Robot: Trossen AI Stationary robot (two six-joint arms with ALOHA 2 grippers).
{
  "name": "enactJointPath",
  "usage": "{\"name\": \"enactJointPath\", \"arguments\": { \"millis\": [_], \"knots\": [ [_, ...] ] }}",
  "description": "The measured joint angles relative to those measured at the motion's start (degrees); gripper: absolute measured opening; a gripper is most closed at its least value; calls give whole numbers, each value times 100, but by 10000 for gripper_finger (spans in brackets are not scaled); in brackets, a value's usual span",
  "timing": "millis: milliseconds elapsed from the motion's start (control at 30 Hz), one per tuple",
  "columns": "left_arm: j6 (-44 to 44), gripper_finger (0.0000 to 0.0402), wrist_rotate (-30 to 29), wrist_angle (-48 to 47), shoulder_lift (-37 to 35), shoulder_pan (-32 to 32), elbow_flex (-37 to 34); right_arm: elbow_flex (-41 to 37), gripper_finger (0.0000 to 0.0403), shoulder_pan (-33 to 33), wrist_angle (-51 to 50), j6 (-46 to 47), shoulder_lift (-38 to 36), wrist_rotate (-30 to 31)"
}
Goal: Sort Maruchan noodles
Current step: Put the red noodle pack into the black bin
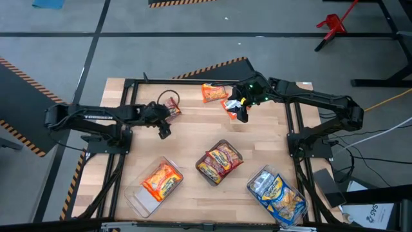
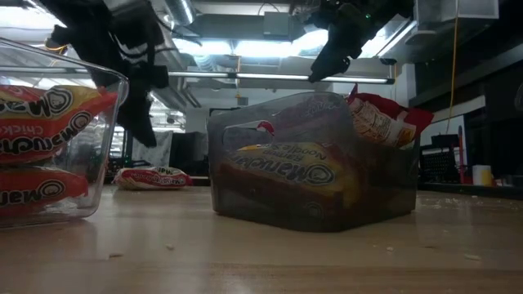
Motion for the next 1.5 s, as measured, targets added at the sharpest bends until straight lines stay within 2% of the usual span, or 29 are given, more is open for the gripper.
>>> {"name": "enactJointPath", "arguments": {
  "millis": [200, 433, 533, 700, 800, 933, 1267, 1500],
  "knots": [
    [380, 247, -784, 18, 683, 2, 0, 0, 253, 0, -2, 2, 0, -1],
    [491, 247, -726, 57, 1377, 0, 0, 0, 253, 0, -2, -5, 0, 2],
    [484, 247, -881, 62, 1645, 0, 0, 0, 253, 0, -2, -11, 0, 2],
    [270, 247, -1618, 62, 2076, 2, 0, 0, 253, 0, -2, -11, 0, 2],
    [77, 239, -1831, 68, 2252, 7, 21, 0, 253, 0, -4, -11, 0, 2],
    [47, 194, -1871, 106, 2413, 59, 24, 0, 253, 0, -4, -11, 0, 2],
    [75, 18, -1795, 224, 2450, 243, 7, 0, 253, 0, -2, 160, 2, 0],
    [20, 5, -1338, 121, 2162, 51, 31, 0, 253, 0, -2, 181, 2, -1]
  ]
}}
